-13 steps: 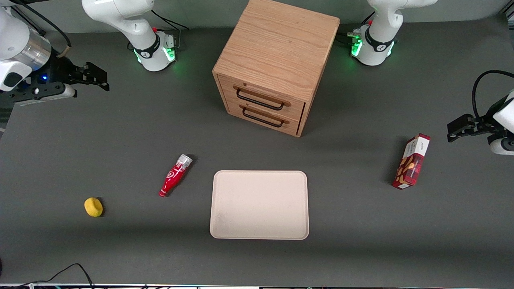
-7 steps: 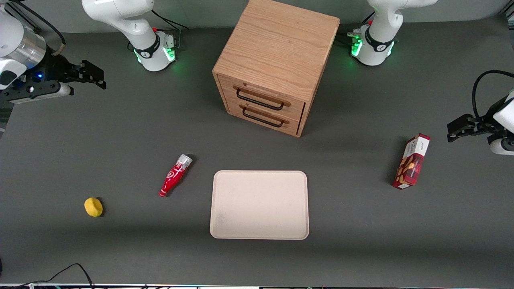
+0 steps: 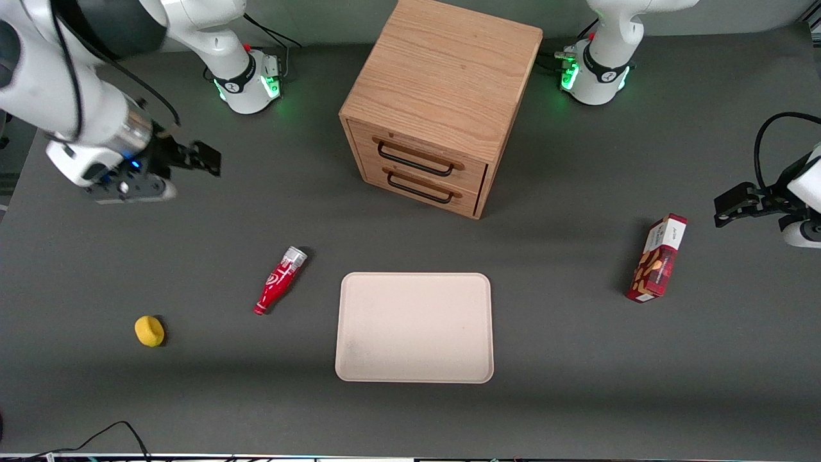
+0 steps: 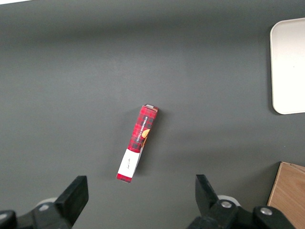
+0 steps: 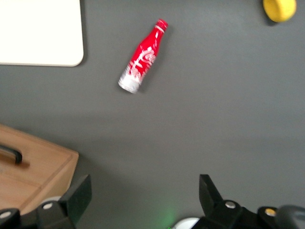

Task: Place coke bottle on tray
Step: 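Move the open right gripper down over the red Coca-Cola bottle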

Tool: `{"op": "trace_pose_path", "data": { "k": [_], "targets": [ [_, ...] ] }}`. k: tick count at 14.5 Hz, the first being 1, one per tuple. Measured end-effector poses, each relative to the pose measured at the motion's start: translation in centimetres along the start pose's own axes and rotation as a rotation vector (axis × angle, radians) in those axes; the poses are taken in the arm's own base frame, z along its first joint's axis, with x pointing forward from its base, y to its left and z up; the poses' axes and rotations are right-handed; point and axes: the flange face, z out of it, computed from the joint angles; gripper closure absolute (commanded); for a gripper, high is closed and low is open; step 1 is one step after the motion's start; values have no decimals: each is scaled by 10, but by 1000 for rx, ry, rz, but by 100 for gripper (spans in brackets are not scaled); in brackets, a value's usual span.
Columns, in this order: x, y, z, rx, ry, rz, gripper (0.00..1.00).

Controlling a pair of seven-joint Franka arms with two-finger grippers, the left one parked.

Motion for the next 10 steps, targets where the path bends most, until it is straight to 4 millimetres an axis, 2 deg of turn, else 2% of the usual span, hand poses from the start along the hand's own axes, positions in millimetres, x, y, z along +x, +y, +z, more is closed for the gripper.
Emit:
{"op": "trace_pose_path", "data": {
  "k": [3, 6, 10],
  "targets": [
    [25, -7, 65, 14, 37, 51, 0],
    [29, -4, 125, 34, 91, 139, 0],
    [37, -3, 186, 64, 146, 247, 0]
  ]
}}
